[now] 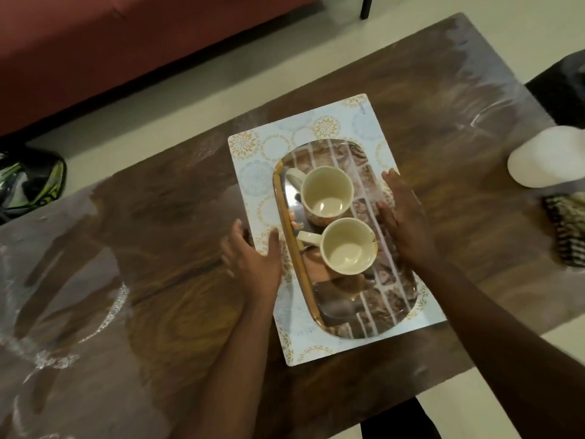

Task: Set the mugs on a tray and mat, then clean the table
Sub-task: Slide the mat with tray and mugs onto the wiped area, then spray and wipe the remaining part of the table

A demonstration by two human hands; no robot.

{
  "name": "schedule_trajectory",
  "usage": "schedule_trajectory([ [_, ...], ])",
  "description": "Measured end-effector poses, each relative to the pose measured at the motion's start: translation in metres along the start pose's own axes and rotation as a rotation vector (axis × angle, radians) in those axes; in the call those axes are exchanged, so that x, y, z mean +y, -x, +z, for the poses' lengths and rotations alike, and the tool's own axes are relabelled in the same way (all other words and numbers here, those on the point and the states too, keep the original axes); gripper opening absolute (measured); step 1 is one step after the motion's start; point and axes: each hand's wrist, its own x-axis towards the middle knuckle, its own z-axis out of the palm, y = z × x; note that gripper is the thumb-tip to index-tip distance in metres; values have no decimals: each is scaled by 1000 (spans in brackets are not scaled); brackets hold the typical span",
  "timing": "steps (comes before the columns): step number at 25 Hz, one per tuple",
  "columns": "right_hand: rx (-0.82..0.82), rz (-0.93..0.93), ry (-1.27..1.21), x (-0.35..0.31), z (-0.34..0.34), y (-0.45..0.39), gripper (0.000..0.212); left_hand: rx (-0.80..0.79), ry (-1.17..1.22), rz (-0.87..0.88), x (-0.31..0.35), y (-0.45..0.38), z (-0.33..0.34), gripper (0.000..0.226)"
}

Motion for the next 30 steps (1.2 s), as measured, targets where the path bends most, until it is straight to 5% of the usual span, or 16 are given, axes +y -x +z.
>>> schedule_trajectory([
  [5, 88, 138, -337, -49, -42, 37, 52, 36, 247, 374, 96, -10, -8, 21],
  [14, 349, 209, -368, 4, -145, 57, 47, -360, 212, 812, 229, 90, 117, 34],
  [20, 404, 355, -137, 86, -163, 88, 49, -630, 113, 772, 261, 140, 210, 82],
  [25, 317, 419, 417, 152, -164, 84, 59, -610, 97, 671, 279, 157, 263, 105],
  [30, 243, 510, 524, 185, -158, 85, 56, -515, 162, 639, 287, 166, 288, 104],
])
